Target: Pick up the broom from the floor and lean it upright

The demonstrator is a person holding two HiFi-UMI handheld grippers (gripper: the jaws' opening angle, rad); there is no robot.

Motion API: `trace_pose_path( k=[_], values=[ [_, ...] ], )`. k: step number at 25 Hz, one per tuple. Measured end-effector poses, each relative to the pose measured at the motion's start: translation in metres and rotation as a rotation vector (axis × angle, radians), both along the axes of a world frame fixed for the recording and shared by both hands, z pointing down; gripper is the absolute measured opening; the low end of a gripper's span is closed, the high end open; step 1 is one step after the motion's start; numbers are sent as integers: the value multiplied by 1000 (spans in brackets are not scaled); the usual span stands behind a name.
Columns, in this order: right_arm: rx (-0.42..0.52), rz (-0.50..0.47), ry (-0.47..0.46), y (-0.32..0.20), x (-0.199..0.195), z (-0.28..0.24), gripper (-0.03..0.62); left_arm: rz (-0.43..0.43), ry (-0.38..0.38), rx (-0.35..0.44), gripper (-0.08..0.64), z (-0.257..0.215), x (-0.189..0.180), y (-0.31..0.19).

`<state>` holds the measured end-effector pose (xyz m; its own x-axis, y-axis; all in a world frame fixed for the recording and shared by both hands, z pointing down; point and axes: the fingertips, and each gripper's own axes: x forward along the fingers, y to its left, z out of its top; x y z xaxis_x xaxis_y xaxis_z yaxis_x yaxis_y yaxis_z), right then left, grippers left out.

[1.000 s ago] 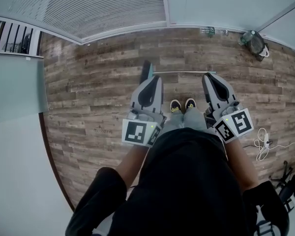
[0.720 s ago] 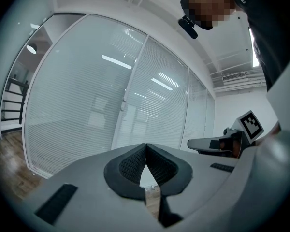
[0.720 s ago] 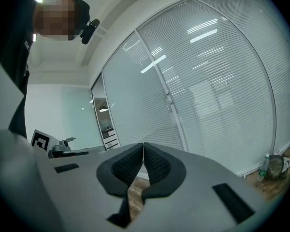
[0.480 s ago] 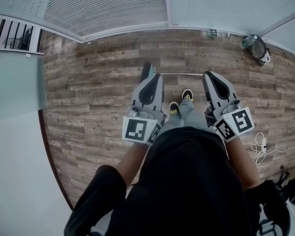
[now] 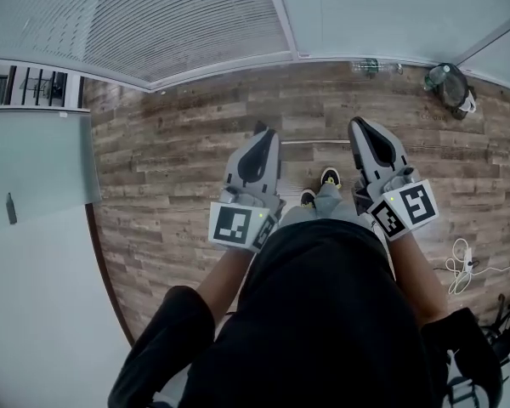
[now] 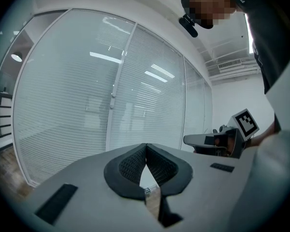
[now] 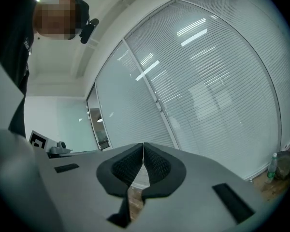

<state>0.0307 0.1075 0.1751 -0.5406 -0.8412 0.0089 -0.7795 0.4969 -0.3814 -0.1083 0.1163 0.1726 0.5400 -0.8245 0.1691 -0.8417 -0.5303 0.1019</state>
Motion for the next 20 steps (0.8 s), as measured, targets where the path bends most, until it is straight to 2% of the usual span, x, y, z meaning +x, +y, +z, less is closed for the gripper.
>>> trace_pose_path(
  k=[3,11,20],
  values=[
    [7,-21,9,-15,10,7,20,-12,-5,4,23,-5,14,-12],
    [-27,10,-26,-35,34,20,20,-5,-25,-4,23,-1,34,-36],
    [-51,17,-3,-62,30,23,20,9,-11,-27,23,6,30,-70]
  ],
)
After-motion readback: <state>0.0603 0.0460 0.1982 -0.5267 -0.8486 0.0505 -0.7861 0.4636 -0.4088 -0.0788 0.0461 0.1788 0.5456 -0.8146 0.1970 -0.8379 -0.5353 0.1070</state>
